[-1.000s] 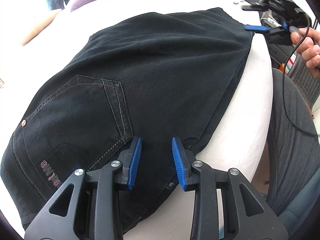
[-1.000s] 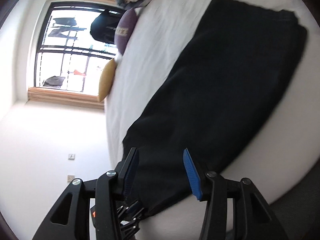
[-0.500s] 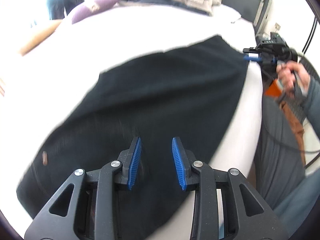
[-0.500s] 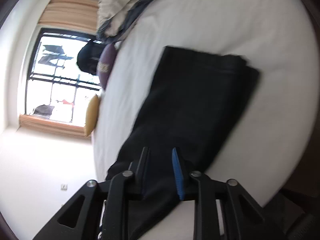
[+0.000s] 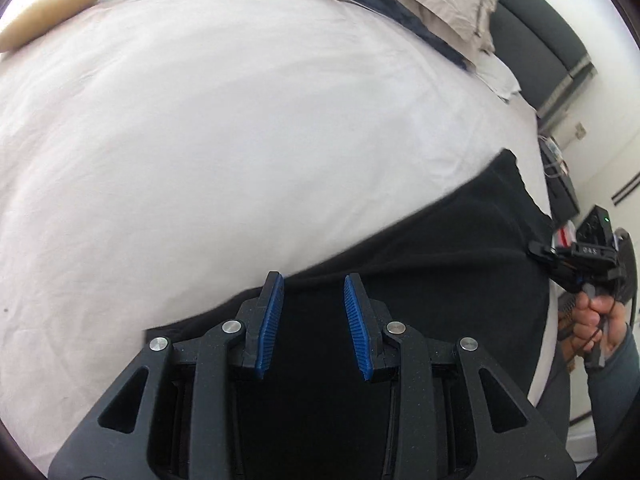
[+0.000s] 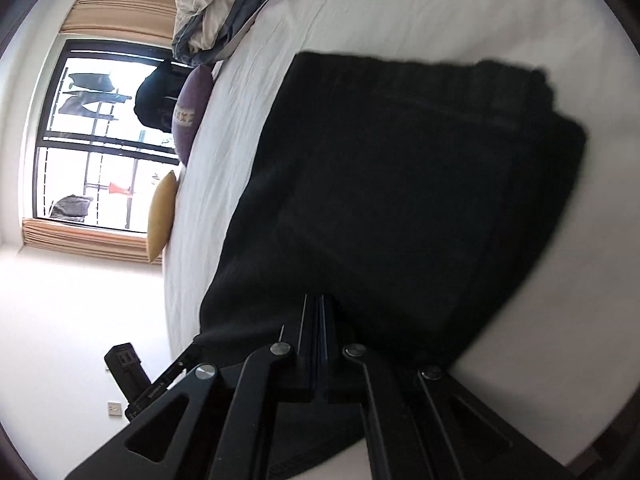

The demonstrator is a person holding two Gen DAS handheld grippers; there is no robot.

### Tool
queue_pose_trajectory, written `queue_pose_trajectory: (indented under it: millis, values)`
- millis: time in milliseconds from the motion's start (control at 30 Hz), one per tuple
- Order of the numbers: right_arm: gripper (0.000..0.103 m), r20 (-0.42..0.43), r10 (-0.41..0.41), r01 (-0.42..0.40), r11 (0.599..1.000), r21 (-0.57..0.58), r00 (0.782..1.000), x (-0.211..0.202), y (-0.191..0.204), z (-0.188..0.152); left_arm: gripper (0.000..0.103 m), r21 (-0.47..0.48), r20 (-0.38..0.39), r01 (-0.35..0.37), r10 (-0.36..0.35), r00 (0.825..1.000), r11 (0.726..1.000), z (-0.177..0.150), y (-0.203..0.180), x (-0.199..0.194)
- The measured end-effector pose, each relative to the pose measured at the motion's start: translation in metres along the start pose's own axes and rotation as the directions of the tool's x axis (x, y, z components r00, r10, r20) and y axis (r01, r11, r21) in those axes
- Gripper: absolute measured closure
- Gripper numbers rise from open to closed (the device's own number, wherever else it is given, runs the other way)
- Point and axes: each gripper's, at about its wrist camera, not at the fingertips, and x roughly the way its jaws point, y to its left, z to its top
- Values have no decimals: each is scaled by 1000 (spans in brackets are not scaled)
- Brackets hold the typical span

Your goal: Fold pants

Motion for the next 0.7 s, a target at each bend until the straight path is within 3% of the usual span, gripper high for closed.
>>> queue_pose_trajectory:
  millis: [67,100,200,300,367,400,433,467,567,633,700]
  values:
    - [92,23,-32,32,999,-16,999,-12,10,-1,72,-16,28,-107,108,994,994,-1,9,-9]
    - [92,14,-3,4,999,-45,1000,-12,24,-5,72,-29,34,-128,129,991,991,-5,13,-14]
    - [83,-125,148,-169,970,-177,981,21,93,-27,72,-50,116,-58,64,991,997,-22,2,-43]
    - [79,-308,226,-306,920,-245,924,79,151,-60,72,14,123,-43,41,992,999,-37,-28,-53]
    - [79,-387,211,-316,920,-231,897,121,162,-70,72,55,87,-36,31,996,998,-51,-44,-48]
    - [79,-396,168,-272,936,-224,903,141,161,-69,72,79,59,-54,50,997,995,-56,-52,-38]
    - [80,-388,113,-210,953,-218,915,156,154,-66,72,95,35,-70,67,997,993,-61,-55,-27]
    - [103,-381,104,-193,960,-202,919,165,144,-58,72,90,13,-68,68,998,994,-66,-52,-19]
    - [103,-250,170,-194,978,-74,953,144,101,-22,72,57,16,-21,21,1000,998,-74,-43,-16]
    - [103,-90,125,-133,987,-89,988,105,75,6,72,65,12,-24,24,1000,998,-76,-41,-16]
    - [103,55,46,-43,998,-49,997,67,38,32,72,84,11,-39,39,999,996,-77,-45,-13]
